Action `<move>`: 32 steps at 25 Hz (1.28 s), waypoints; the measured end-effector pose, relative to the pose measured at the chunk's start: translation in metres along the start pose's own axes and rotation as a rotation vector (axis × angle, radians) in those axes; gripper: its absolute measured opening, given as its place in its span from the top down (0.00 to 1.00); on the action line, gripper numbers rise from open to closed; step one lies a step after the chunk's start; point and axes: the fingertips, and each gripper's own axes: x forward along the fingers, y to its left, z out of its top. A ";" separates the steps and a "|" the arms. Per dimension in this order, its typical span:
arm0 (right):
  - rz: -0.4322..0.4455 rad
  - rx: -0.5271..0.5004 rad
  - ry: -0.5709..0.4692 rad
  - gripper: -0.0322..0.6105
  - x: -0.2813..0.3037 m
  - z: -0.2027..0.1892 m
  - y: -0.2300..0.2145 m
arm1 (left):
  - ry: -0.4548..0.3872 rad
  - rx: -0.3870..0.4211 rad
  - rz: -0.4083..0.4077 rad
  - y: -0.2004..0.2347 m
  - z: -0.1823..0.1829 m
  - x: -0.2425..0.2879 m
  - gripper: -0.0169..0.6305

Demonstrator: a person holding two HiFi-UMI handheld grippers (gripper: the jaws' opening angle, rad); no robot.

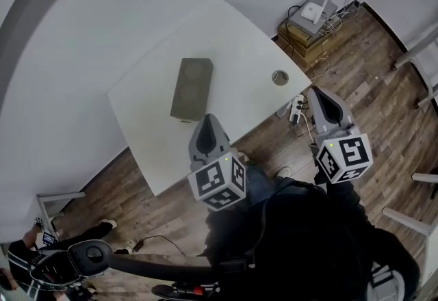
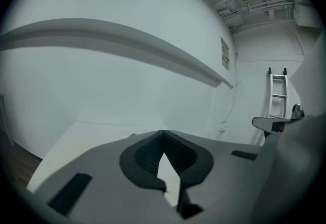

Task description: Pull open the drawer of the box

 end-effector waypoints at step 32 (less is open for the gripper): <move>0.466 -0.117 0.112 0.96 0.243 -0.012 0.244 | 0.019 -0.171 0.410 0.278 0.016 0.031 0.98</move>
